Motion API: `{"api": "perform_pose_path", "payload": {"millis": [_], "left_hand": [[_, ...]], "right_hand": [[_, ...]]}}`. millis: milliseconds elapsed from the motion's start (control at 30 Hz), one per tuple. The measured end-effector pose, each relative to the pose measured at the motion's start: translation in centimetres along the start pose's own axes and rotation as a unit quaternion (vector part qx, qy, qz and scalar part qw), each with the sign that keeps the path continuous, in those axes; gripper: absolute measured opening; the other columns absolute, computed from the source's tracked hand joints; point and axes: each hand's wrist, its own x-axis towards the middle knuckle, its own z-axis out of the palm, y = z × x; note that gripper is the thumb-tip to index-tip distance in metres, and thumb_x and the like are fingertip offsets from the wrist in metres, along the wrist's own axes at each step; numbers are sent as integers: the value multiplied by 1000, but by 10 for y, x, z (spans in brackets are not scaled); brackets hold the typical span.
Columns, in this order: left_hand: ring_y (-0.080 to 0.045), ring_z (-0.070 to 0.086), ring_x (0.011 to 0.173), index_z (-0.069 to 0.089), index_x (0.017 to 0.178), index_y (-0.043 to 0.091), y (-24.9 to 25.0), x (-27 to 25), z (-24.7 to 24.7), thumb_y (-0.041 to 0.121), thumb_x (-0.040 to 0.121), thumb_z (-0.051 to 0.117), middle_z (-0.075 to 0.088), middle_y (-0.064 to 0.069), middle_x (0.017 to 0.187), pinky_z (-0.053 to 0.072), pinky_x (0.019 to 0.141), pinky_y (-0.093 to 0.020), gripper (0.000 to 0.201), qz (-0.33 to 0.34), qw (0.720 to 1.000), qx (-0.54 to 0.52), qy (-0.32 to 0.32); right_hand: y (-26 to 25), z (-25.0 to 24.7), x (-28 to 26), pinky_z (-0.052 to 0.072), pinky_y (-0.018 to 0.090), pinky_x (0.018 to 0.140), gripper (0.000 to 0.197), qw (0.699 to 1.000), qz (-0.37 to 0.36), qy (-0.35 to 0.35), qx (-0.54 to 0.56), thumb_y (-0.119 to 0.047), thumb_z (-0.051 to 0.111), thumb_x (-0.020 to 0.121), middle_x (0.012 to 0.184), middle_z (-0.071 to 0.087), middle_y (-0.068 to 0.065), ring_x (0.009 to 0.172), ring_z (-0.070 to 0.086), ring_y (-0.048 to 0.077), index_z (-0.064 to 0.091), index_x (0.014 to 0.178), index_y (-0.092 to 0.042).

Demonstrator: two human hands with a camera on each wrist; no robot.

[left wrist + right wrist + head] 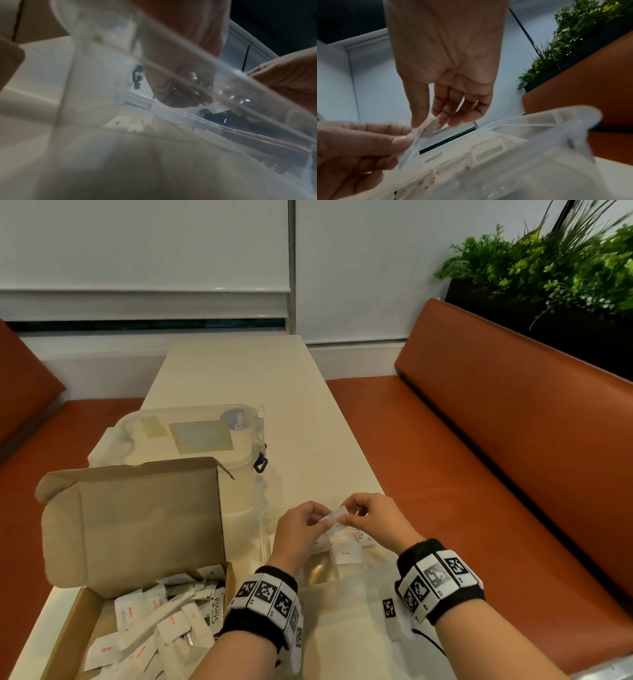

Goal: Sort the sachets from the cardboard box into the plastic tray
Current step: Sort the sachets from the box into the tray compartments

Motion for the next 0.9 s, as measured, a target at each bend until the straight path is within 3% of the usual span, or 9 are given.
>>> {"api": "perform_pose_path", "payload": {"millis": [133, 200, 300, 400, 467, 567, 667, 767, 900], "left_hand": [[-10, 57, 68, 66, 92, 21, 0, 1, -1, 12, 77, 76, 63, 4, 71, 46, 66, -22, 19, -7, 1000, -7, -21], [-11, 59, 69, 65, 91, 23, -1, 1, 0, 9, 76, 76, 66, -2, 73, 48, 68, -26, 23, -13, 999, -6, -35], [-7, 60, 66, 65, 86, 28, -6, 1, 1, 10, 74, 76, 69, -3, 72, 47, 66, -22, 24, 0, 999, 25, -41], [-3, 58, 65, 64, 82, 32, -10, 0, 3, 12, 74, 77, 66, 9, 71, 44, 62, -15, 25, 3, 998, 36, -44], [-4, 55, 68, 64, 86, 32, -11, 0, 2, 15, 76, 75, 65, 12, 86, 43, 64, -14, 22, 13, 998, 60, -24], [-10, 53, 95, 65, 105, 25, -11, 3, -4, 15, 83, 67, 62, 6, 110, 41, 85, -22, 24, 48, 988, 137, 57], [-18, 37, 125, 54, 129, 26, -12, 7, -14, 25, 92, 56, 49, 7, 135, 26, 103, -30, 37, 50, 940, 323, 97], [-22, 15, 143, 37, 143, 27, -14, 11, -17, 30, 96, 48, 33, 7, 152, 5, 117, -42, 49, 13, 923, 383, 40], [-22, 5, 147, 28, 148, 24, -12, 14, -15, 25, 97, 46, 25, 6, 156, -7, 116, -48, 55, 6, 922, 387, -12]], "right_hand": [[2, 1, -2, 35, 11, 55, 9, 1000, 17, 9, 19, -18, 69, 84, 70, 56, -4, 62, 46, 4, 71, 87, -10], [4, 0, -4, 35, 12, 53, 10, 998, 32, 10, 44, -18, 71, 83, 69, 56, -2, 60, 46, 5, 70, 84, -9], [5, 1, -4, 35, 9, 51, 8, 999, 37, -22, -3, -22, 72, 81, 69, 58, -7, 58, 47, -1, 71, 83, -14], [6, 1, -2, 36, 15, 60, 14, 996, 42, -33, -74, -29, 74, 79, 85, 64, -5, 69, 50, 0, 72, 87, -17], [8, 2, -1, 38, 18, 64, 20, 992, 53, -47, -105, -32, 76, 77, 91, 63, -6, 78, 53, 5, 73, 91, -17], [10, 7, -2, 34, 12, 57, 22, 988, 58, -74, -126, -32, 78, 75, 79, 57, -12, 70, 50, 0, 74, 91, -17], [10, 13, -3, 37, 11, 57, 22, 984, 58, -86, -146, -30, 79, 75, 73, 54, -14, 69, 51, 2, 74, 89, -14], [10, 15, -1, 46, 17, 71, 21, 973, 59, -104, -200, -27, 78, 76, 89, 62, -5, 84, 57, 10, 73, 92, -14], [8, 24, -1, 44, 26, 83, 18, 946, 24, -127, -298, -23, 73, 81, 110, 60, 5, 103, 55, 19, 71, 96, -14]]}}
